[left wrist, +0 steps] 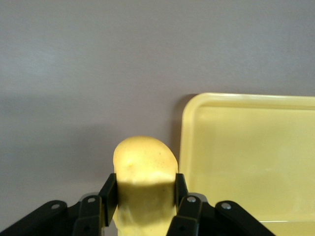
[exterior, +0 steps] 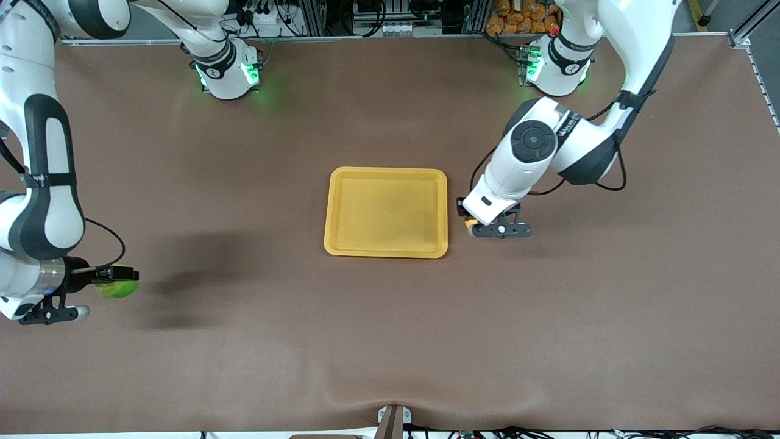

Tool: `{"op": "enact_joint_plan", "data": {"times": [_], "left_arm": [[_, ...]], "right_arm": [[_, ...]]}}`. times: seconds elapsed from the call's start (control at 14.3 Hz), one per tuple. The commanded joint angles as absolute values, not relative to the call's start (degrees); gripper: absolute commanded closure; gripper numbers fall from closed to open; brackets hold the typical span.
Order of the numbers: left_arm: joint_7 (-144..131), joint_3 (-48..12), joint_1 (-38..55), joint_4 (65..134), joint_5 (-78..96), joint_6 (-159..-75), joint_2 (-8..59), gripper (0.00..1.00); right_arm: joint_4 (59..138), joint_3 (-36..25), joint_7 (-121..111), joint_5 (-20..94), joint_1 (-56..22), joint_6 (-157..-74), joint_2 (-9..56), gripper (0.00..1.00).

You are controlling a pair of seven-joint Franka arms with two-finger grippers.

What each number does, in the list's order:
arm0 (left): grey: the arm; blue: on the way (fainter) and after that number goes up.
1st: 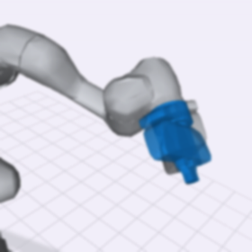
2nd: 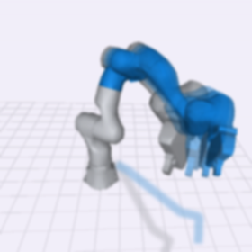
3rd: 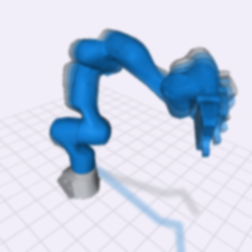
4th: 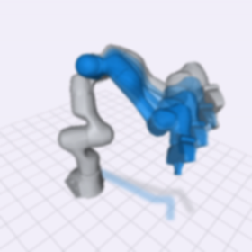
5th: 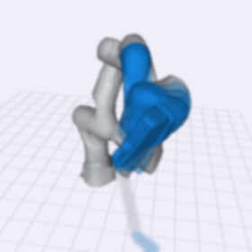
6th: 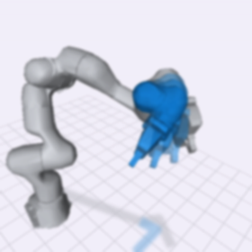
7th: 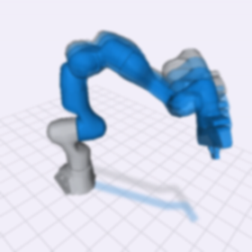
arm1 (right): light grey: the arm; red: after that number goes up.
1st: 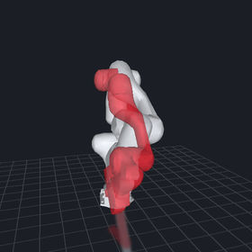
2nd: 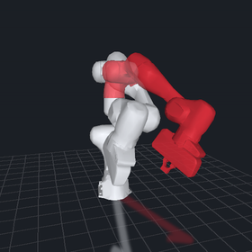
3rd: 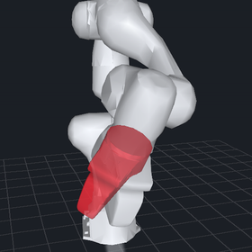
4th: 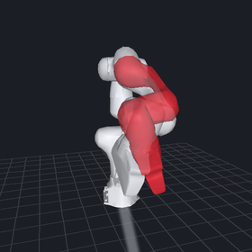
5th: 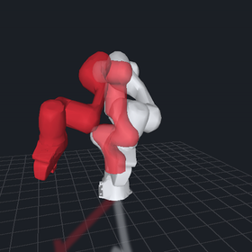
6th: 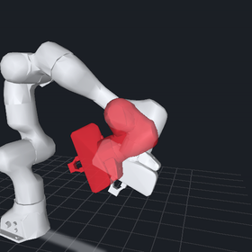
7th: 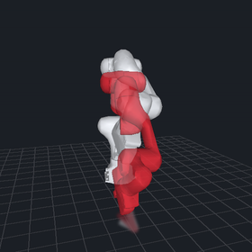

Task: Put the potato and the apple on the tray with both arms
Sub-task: 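Carry the potato with the left gripper toward the yellow tray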

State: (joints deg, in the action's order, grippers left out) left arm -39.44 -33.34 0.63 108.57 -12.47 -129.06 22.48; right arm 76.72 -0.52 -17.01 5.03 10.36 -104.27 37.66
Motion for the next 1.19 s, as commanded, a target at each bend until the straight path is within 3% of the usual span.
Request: {"op": "enact_joint_plan", "data": {"times": [0.0,0.42,1.12], "left_arm": [[-41.7,-33.2,3.3,105.7,-13.9,-127.6,25.5,0.94],[-41.7,-32.9,7.9,100.3,-14.7,-127.6,32.0,0.94],[-44.1,-32.9,10.5,97.1,-19.5,-127.8,38.5,0.93]], "right_arm": [[78.7,-0.6,-17.5,5.0,9.8,-101.5,34.7,1.0],[83.3,-0.6,-14.1,5.0,7.6,-98.4,29.2,1.0],[92.6,-0.4,-2.6,5.5,-0.4,-92.8,17.1,1.0]]}}
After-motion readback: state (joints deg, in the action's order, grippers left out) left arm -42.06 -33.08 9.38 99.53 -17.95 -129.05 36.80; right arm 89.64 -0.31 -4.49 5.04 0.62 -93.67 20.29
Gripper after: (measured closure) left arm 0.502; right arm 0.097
